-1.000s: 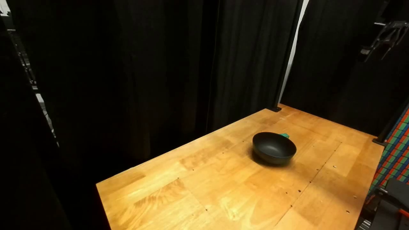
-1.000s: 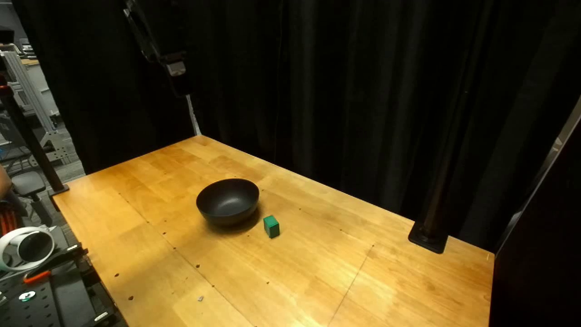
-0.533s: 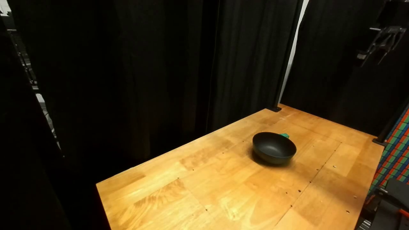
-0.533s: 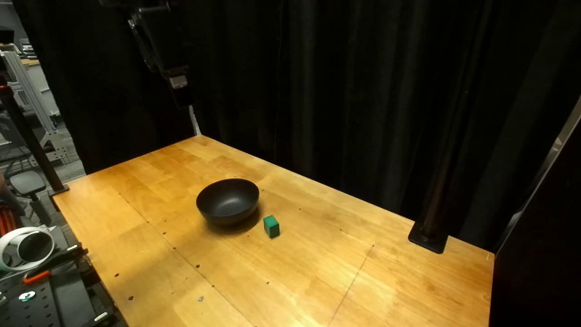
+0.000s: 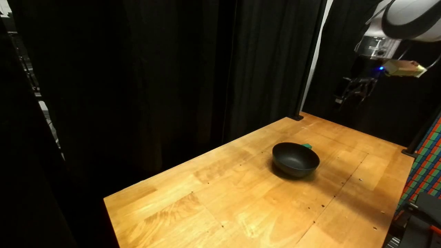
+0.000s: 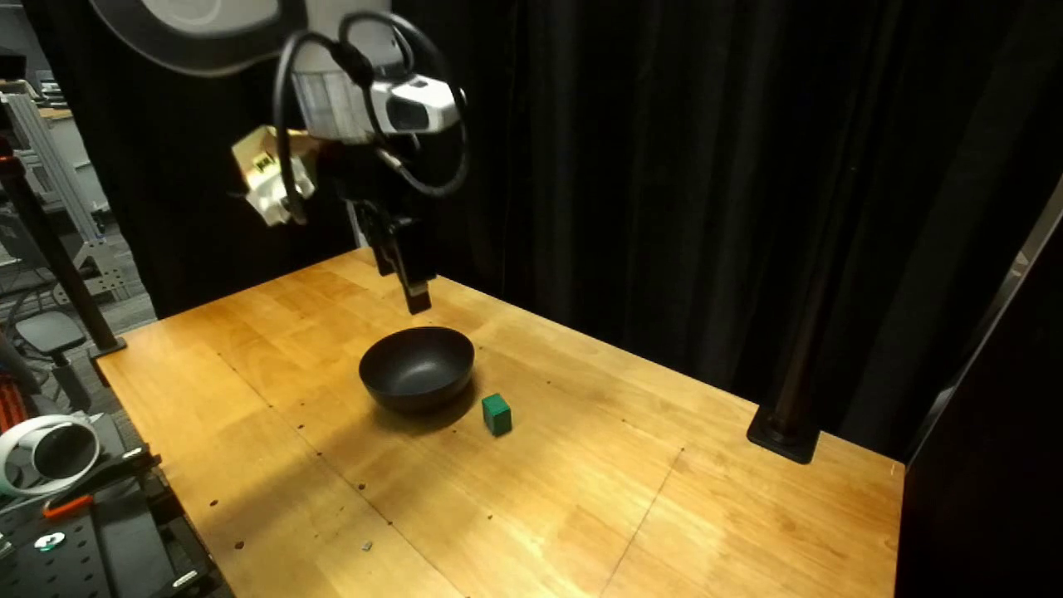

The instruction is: Put the green block in the bowl

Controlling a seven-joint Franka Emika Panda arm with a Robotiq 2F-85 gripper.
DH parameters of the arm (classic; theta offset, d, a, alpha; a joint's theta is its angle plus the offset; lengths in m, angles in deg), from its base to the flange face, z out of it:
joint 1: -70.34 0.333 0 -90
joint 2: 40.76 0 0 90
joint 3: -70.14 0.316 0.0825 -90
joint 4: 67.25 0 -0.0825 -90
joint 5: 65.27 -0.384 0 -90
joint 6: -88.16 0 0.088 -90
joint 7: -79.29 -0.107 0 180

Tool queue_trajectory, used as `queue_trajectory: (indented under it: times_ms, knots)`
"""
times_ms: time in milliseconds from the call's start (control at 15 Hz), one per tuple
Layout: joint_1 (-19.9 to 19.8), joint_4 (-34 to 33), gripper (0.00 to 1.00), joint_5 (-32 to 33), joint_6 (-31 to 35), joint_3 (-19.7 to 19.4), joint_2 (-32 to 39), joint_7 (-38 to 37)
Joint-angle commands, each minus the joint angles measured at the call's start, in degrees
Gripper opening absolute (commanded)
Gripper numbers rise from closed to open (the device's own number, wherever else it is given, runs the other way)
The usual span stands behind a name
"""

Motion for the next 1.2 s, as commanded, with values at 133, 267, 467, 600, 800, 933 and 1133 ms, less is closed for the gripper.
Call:
queue_trajectory:
  times_ms: [133, 267, 467, 600, 800, 933, 1133]
  knots:
    - [-0.9, -6.6, 1.00, -2.6, 10.0, 0.3, 14.2, -0.4]
    - [-1.5, -8.3, 1.00, -3.7, 10.6, 0.5, 17.6, 0.0]
    - [-2.6, -10.4, 1.00, -6.3, 10.6, 1.2, 21.8, 0.9]
    - [-3.2, -11.3, 1.00, -8.0, 11.1, 1.7, 24.0, 1.0]
    - [-4.0, -12.2, 1.00, -9.4, 13.1, 2.5, 26.7, 1.2]
    - [-4.4, -12.6, 1.00, -10.0, 15.0, 3.2, 28.5, 1.0]
    - [-4.9, -13.4, 1.00, -10.5, 17.3, 4.3, 31.1, 1.0]
